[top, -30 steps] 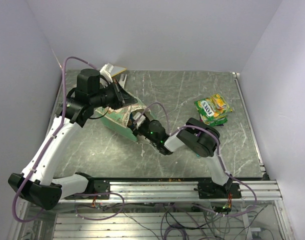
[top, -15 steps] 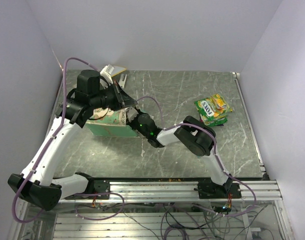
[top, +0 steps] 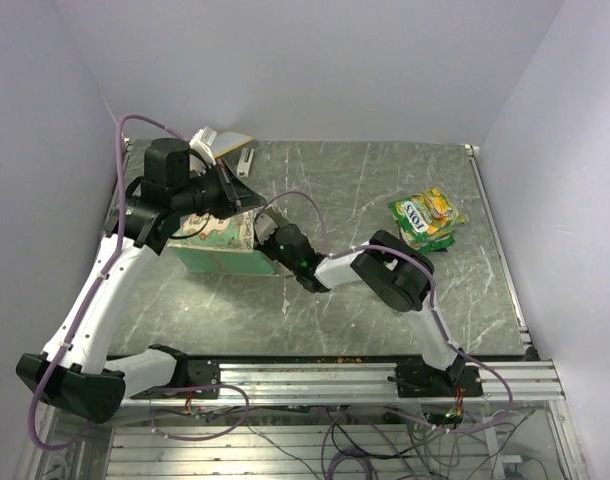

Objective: Take the snacks out of the paper bag

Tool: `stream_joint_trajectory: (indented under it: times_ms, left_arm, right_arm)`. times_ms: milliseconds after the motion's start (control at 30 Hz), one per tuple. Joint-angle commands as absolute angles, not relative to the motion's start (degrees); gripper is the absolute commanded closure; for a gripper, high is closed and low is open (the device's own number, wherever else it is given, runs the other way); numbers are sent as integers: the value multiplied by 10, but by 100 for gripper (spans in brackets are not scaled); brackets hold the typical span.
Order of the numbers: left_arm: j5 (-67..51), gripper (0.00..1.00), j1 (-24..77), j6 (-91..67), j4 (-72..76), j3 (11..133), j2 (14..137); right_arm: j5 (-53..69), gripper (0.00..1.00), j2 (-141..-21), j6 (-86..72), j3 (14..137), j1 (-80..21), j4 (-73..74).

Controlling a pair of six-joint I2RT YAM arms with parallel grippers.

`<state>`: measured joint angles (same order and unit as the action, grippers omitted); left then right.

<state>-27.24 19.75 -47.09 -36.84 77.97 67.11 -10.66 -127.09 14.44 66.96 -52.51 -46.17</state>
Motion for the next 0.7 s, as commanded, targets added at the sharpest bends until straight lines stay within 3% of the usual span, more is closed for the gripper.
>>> stream_joint_trajectory:
  times_ms: [0,333,500,667]
  left_arm:
    - [-294,93,179,-462,-376,766,649]
    - [-308,93,171,-411,-422,734,626]
    - [-320,93,171,-397,-426,729,600]
    - [-341,93,171,-408,-400,722,586]
  right_arm:
    - [-90,100,-1234,163,642,-523,-469]
    - [-6,100,-1143,184,500,-523,-602]
    - [41,100,-1154,201,482,-523,-646]
    - [46,75,-1196,184,519,-541,-667]
